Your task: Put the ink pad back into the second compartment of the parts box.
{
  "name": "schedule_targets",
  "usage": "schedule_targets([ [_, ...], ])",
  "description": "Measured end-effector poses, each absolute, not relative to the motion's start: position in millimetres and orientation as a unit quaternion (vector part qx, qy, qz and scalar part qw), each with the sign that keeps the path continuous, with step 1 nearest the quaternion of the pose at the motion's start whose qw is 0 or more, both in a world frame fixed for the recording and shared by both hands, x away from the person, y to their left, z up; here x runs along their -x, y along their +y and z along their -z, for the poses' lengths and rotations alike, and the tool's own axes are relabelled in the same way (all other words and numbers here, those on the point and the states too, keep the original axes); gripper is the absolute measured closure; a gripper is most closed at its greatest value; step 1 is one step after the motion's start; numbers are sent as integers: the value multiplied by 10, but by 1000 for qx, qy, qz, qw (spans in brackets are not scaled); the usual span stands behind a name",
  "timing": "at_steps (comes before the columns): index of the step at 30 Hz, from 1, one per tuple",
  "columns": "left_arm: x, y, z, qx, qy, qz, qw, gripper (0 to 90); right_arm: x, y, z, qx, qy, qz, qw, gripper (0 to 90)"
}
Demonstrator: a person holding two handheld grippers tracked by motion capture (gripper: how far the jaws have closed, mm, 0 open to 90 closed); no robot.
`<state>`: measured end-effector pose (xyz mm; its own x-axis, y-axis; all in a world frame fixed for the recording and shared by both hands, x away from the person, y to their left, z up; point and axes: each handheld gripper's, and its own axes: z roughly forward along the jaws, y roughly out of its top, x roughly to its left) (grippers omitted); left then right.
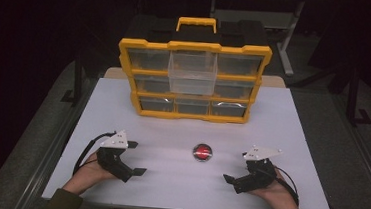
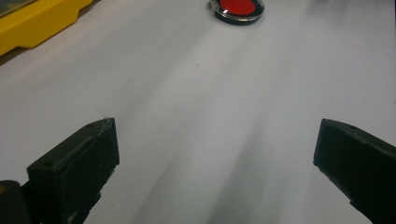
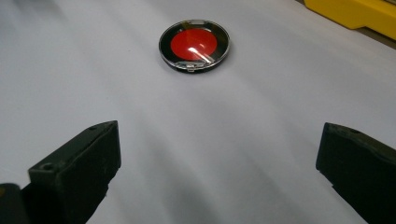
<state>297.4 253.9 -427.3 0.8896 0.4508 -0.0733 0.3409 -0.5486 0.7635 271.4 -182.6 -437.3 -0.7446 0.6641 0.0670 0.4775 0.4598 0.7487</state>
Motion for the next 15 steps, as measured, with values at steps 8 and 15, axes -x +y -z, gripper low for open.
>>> schedule_targets([
  [8, -2974, 2523, 4270, -878, 224, -66, 417, 0, -2709, -1834, 4369, -334, 847, -398, 112, 0],
  [15, -2967, 2514, 4291, -884, 220, -64, 407, 0, -2721, -1805, 4332, -329, 850, -397, 109, 0],
])
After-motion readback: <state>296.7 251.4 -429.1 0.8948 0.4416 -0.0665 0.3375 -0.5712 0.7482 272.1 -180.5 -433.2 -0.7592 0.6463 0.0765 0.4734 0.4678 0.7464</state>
